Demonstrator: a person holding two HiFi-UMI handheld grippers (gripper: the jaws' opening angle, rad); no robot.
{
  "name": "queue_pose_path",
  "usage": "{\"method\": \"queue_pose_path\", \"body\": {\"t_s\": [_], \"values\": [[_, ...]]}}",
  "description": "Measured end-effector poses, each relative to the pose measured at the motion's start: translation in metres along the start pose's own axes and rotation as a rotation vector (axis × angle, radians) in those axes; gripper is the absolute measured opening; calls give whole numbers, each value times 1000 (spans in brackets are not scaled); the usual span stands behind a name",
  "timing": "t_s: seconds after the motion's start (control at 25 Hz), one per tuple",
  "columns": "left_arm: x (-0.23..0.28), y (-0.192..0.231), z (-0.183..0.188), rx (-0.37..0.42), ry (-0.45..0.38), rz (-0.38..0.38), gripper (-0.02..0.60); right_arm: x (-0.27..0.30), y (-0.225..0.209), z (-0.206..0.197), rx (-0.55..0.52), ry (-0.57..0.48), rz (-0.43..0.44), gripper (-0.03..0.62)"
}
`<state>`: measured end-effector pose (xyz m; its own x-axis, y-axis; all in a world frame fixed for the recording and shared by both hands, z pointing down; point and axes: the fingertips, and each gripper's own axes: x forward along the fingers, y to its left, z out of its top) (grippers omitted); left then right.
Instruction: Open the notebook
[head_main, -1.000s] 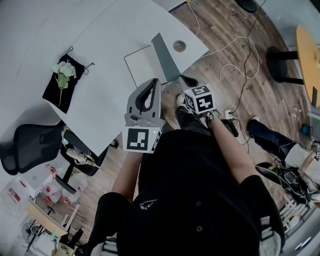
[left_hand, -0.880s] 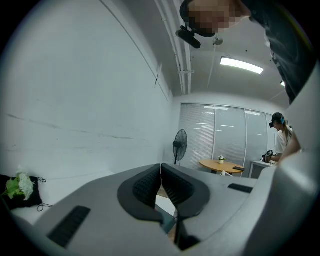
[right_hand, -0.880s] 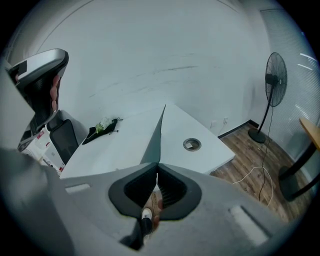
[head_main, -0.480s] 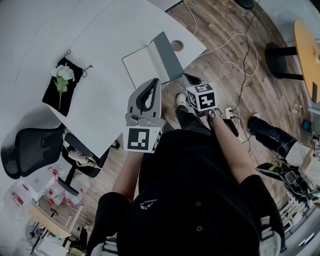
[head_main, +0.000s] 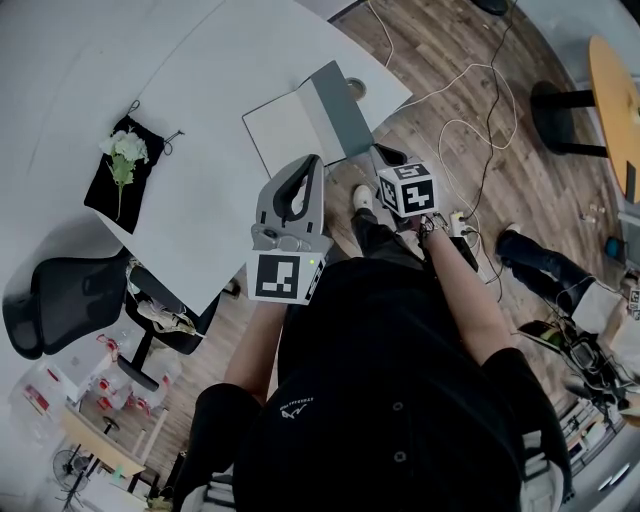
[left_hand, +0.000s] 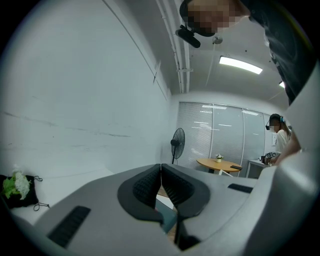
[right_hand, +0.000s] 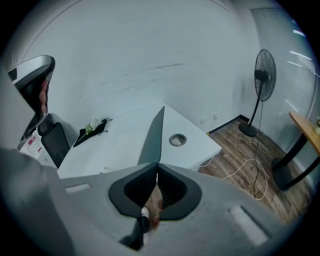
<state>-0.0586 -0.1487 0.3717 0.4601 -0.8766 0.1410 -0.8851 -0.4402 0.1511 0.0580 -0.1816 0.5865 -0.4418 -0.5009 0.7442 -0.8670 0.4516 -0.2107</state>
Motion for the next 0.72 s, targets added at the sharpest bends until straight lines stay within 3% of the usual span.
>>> {"method": "queue_pose_path", "body": {"t_s": [0.6, 0.72], "values": [[12, -6, -7, -4, 22, 6, 8, 7, -25, -23, 96, 53, 0, 12], [16, -8, -3, -49, 5, 14, 8, 10, -30, -25, 103, 63, -5, 12]]}}
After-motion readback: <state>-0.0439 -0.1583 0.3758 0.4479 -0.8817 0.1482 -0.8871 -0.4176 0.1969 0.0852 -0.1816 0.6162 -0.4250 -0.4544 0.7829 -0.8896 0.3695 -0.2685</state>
